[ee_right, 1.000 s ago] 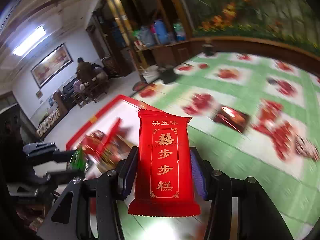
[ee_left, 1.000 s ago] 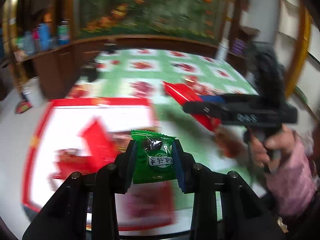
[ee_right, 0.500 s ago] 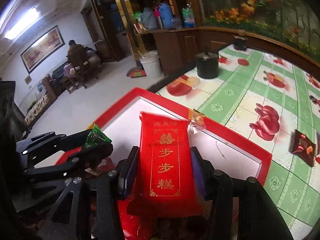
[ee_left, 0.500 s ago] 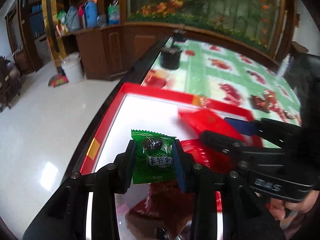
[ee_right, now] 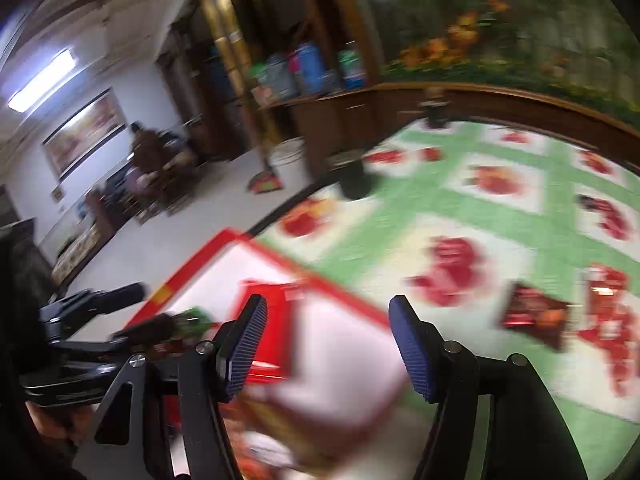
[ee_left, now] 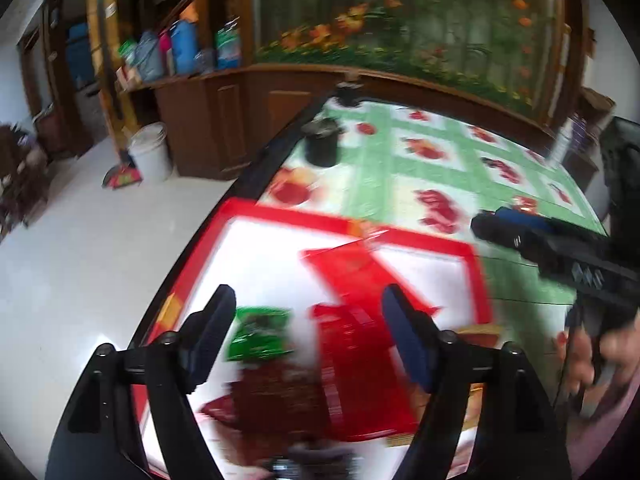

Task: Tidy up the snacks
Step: 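Carry both packets over the tray and open both tools to drop them, then grasp the brown MANLY packet with the left tool while the right tool grasps the red-white flower packet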

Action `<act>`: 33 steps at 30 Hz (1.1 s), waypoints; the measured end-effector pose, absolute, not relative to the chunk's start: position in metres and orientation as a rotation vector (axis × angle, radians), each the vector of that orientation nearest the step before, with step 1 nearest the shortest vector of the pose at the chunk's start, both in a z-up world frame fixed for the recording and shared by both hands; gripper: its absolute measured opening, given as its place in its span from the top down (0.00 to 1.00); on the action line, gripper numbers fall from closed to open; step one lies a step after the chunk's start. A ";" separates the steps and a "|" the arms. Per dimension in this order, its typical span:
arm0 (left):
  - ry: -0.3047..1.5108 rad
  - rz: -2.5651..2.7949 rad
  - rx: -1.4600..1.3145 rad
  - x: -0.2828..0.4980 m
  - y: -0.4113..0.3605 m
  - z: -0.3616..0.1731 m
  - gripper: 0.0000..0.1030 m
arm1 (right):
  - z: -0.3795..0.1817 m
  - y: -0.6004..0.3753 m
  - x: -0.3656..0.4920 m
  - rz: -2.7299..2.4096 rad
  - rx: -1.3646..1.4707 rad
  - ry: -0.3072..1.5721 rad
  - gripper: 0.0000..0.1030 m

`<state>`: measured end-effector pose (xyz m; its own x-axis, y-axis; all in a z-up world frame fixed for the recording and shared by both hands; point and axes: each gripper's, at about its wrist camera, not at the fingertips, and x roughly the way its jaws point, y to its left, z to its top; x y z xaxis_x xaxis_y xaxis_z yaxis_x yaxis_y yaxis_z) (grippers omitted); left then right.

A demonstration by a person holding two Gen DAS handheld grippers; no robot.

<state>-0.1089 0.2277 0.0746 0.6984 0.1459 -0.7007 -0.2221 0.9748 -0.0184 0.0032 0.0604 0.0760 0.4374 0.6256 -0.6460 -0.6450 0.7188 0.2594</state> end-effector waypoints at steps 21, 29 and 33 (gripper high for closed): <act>0.875 -0.287 0.545 0.046 0.036 0.069 0.25 | 0.058 -0.174 0.108 0.513 0.428 0.892 0.32; 0.897 -0.460 0.612 0.059 0.039 0.058 0.25 | 0.035 -0.109 0.138 0.459 0.261 1.025 0.32; 0.882 -0.505 0.650 0.067 0.032 0.050 0.25 | 0.023 -0.095 0.140 0.444 0.218 1.038 0.40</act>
